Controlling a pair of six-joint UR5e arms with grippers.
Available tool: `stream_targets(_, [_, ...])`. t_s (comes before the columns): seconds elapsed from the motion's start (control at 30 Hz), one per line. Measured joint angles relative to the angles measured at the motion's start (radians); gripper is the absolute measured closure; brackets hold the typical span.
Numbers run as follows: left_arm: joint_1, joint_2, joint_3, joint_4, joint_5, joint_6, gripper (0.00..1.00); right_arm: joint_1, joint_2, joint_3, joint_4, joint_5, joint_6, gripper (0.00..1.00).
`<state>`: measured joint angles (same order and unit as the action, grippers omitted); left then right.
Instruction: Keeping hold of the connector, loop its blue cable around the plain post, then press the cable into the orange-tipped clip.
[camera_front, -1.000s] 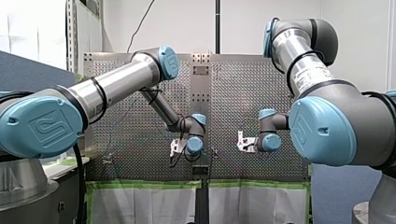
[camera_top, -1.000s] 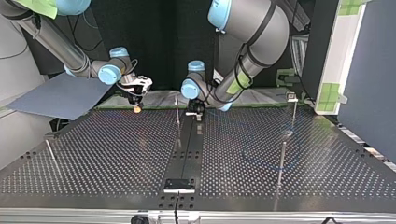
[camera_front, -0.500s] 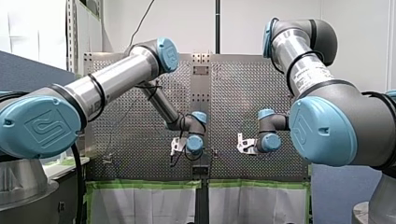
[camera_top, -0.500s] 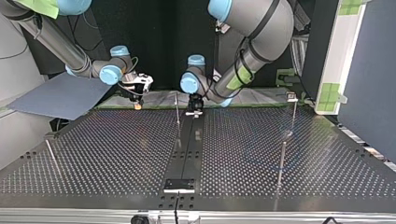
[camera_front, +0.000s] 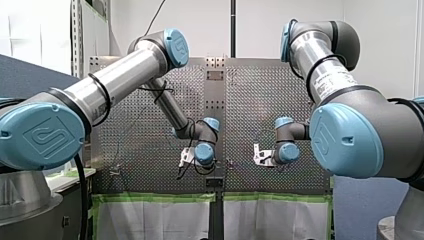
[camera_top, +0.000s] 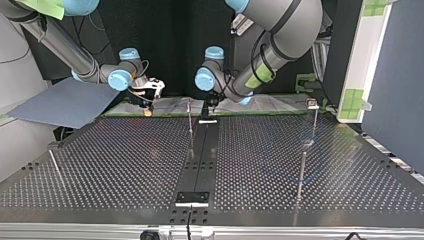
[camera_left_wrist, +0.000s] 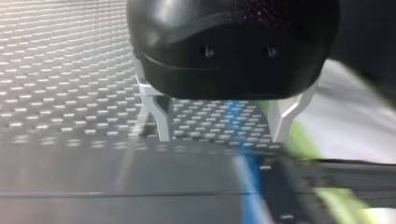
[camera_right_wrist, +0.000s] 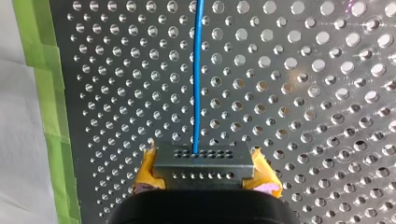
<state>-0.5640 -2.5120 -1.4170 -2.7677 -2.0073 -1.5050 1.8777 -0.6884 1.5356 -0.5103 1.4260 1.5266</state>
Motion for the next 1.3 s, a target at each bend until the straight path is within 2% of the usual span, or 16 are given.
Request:
stream_targets(0.3, [-0.010, 0.001, -0.080, -0.015, 0.008, 0.015, 0.00, 0.006, 0.001, 0.000, 0.006, -0.001, -0.002, 1.00])
stream_targets(0.63, [-0.039, 0.028, -0.086, 0.014, 0.070, 0.010, 0.00, 0.009, 0.003, 0.000, 0.007, -0.001, -0.003, 1.00])
stream_targets(1.1, [-0.085, 0.049, -0.086, 0.045, 0.149, -0.034, 0.00, 0.009, 0.007, 0.001, 0.005, -0.003, -0.002, 1.00])
stream_targets(1.3, [-0.098, 0.049, -0.086, 0.073, 0.160, -0.048, 0.00, 0.009, 0.009, 0.000, 0.005, -0.004, -0.002, 1.00])
